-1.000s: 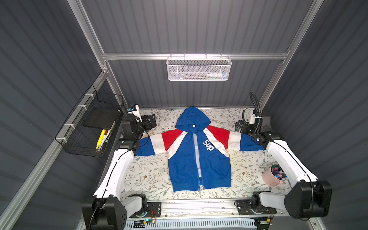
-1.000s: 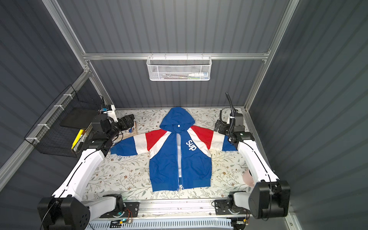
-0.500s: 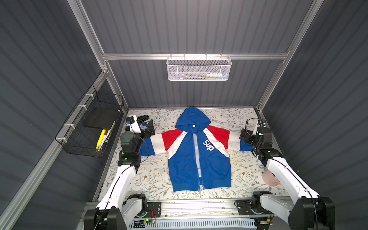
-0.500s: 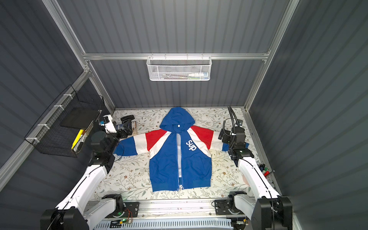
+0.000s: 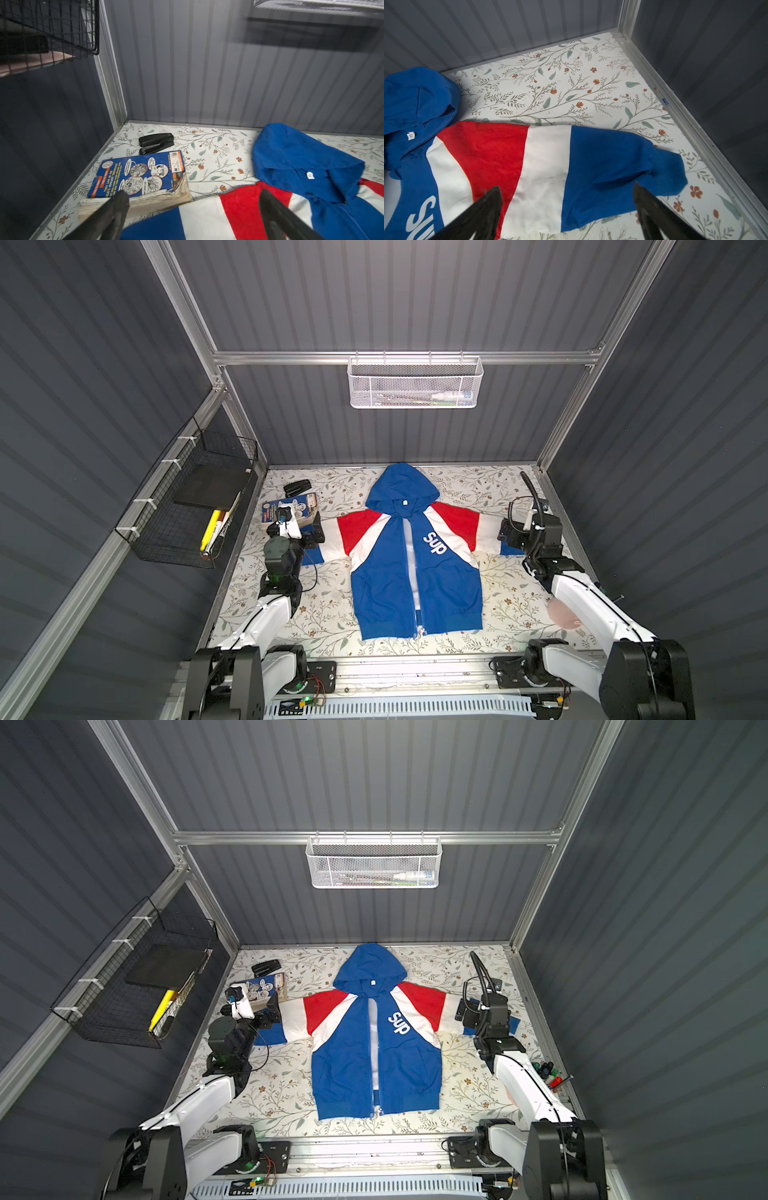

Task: Unzip the jacket
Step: Reset both arms

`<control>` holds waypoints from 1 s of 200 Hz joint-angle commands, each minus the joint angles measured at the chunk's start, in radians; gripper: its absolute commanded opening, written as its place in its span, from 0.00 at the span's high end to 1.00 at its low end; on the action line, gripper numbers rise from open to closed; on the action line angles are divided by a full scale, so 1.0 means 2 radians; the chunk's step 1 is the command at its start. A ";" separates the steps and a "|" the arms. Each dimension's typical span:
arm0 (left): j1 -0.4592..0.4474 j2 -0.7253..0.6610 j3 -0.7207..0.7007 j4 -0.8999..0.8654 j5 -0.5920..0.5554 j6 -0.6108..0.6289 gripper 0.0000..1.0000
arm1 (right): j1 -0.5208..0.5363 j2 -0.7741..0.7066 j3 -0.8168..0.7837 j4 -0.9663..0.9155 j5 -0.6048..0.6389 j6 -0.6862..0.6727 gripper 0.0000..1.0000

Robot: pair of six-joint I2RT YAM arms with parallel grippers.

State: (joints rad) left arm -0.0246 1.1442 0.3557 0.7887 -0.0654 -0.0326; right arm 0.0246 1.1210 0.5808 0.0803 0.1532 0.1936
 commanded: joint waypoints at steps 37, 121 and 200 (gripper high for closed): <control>0.001 0.112 -0.024 0.176 -0.009 0.020 0.01 | -0.017 0.030 -0.006 0.018 -0.033 -0.024 0.01; 0.012 0.256 -0.009 0.312 0.054 0.036 0.01 | -0.023 0.091 -0.005 0.060 -0.034 -0.034 0.01; 0.023 0.277 0.027 0.263 0.077 0.031 0.01 | -0.023 0.143 0.000 0.124 -0.057 -0.048 0.01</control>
State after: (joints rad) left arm 0.0032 1.6897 0.3855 1.3434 0.0731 0.0341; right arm -0.0193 1.3869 0.5758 0.2478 0.0704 0.1219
